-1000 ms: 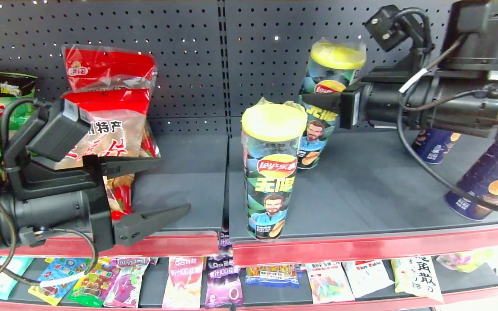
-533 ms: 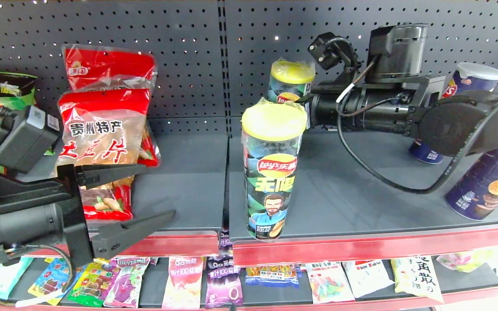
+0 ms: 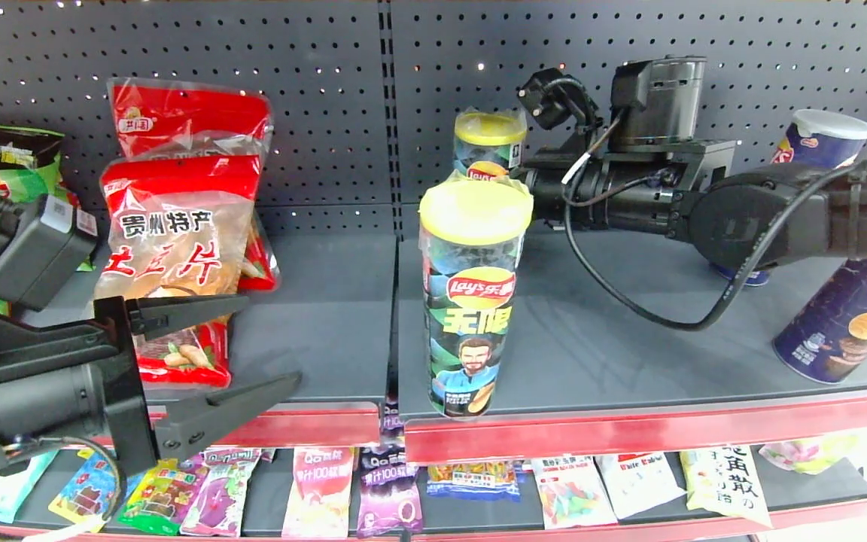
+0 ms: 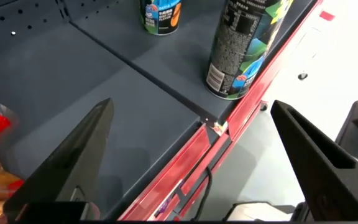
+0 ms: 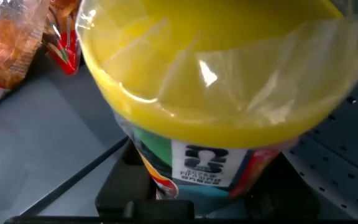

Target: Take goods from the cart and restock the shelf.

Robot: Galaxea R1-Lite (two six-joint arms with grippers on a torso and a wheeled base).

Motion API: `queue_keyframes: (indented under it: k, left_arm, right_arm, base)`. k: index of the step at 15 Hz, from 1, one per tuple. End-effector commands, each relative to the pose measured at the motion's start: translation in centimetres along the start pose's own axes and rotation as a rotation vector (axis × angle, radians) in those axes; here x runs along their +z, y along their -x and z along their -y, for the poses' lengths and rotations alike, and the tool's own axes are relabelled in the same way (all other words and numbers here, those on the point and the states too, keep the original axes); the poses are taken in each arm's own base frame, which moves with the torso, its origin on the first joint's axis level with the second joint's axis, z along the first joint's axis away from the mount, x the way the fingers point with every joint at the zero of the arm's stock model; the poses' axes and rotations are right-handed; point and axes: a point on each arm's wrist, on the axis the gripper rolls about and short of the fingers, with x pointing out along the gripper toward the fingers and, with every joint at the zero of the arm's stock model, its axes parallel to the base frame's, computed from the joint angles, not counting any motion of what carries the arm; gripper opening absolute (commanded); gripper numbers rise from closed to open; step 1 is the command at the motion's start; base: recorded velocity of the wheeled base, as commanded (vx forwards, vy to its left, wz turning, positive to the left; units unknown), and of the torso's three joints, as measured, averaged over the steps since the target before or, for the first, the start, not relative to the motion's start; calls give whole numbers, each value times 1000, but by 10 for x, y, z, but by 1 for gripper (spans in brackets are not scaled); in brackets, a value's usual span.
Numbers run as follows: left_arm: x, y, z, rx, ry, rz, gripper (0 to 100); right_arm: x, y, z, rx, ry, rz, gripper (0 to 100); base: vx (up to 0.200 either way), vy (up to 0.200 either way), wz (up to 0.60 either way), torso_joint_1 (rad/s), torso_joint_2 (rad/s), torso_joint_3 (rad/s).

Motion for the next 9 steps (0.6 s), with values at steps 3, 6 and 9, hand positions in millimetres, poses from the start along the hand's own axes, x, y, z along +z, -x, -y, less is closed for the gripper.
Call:
queue_keyframes:
  k: [3, 6, 9]
  left_arm:
    - [-1, -1, 0, -2, 1, -4, 100]
    - [-1, -1, 0, -4, 1, -4, 100]
    - [-1, -1, 0, -4, 1, -4, 100]
  right_arm:
    - [5, 3, -1, -1, 1, 11, 0]
    - [9, 7, -4, 2, -10, 18, 0]
    - [12, 7, -8, 1, -19, 24, 0]
  base:
    - [0, 0, 0, 0, 0, 0]
    - [0, 0, 0, 0, 0, 0]
    - [0, 0, 0, 0, 0, 0]
